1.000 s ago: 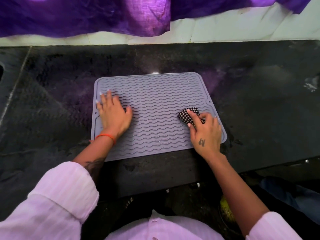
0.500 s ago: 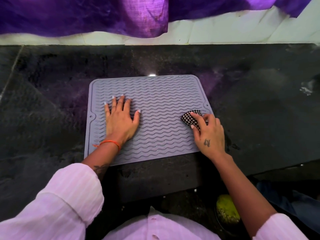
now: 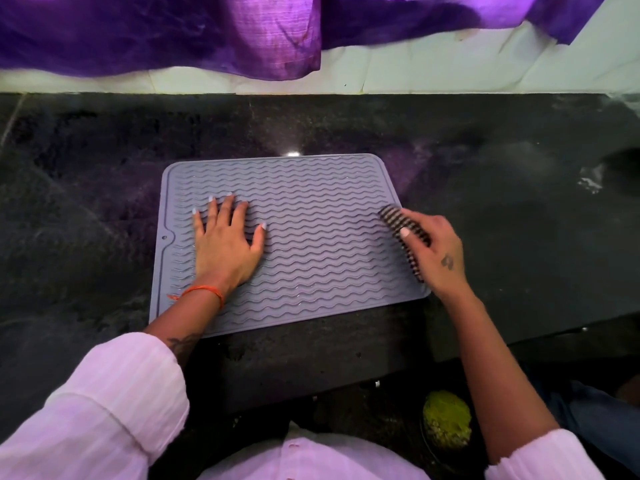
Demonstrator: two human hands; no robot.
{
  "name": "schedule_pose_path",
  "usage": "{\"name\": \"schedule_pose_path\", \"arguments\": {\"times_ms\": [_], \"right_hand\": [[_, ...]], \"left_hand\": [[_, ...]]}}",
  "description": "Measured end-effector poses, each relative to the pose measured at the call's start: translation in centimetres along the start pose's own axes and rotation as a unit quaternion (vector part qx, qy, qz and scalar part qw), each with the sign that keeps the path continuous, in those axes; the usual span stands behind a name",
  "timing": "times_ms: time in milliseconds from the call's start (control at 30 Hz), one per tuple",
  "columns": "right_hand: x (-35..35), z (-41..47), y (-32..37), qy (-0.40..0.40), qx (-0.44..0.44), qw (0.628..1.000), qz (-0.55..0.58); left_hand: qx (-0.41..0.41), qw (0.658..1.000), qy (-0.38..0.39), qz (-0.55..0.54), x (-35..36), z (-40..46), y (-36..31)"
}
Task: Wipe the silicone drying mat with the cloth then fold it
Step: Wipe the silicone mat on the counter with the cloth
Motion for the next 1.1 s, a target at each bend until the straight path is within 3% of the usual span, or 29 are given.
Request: {"name": "schedule_pose_path", "arguments": {"times_ms": [67, 167, 300, 400, 833, 900, 967, 1033, 1100], "right_hand": [[-1.4, 0.2, -0.5, -0.069, 0.066, 0.995, 0.043], [-1.2, -0.2, -1.5, -0.079, 0.127, 0.989, 0.004], [2.2, -1.4, -1.2, -0.09, 0.059, 0.98, -0.167], [3.1, -1.6, -1.0, -0.12, 0.027, 0.967, -0.225], [4.6, -2.9, 1.6, -0.071, 0.013, 0.977, -0.199], [3.8, -2.3, 1.5, -0.021, 0.037, 0.991, -0.129], [2.4, -1.3, 1.3, 0.042, 0.122, 0.987, 0.092], [0.8, -0.6, 1.4, 0.051, 0.238, 0.882, 0.404], [-1.0, 0.0, 0.7, 0.02, 0.299, 0.772, 0.56]], "left_hand": [[0.0, 1.0, -0.001, 0.004, 0.0, 0.0, 0.0], [-0.002, 1.0, 0.001, 0.01, 0.0, 0.0, 0.0], [-0.002, 1.0, 0.004, 0.021, 0.0, -0.1, -0.2], [-0.007, 0.999, 0.008, 0.031, 0.0, 0.0, -0.4], [-0.012, 0.999, 0.019, 0.031, 0.1, -0.2, -0.7], [-0.013, 0.999, 0.021, 0.031, 0.0, -0.1, -0.7], [-0.012, 0.999, 0.021, 0.031, 0.0, -0.1, -0.7], [-0.011, 0.999, 0.019, 0.03, 0.0, -0.1, -0.6], [-0.009, 0.999, 0.016, 0.026, 0.1, -0.1, -0.5]]}}
Point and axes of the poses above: each hand's wrist, its own z-axis towards the middle knuckle, its own x-axis out of the palm, y = z × x, the point moved 1 cm from there along z, towards the middle knuckle, and after that the axes turned 7 degrees about x, right-handed, at the moved point
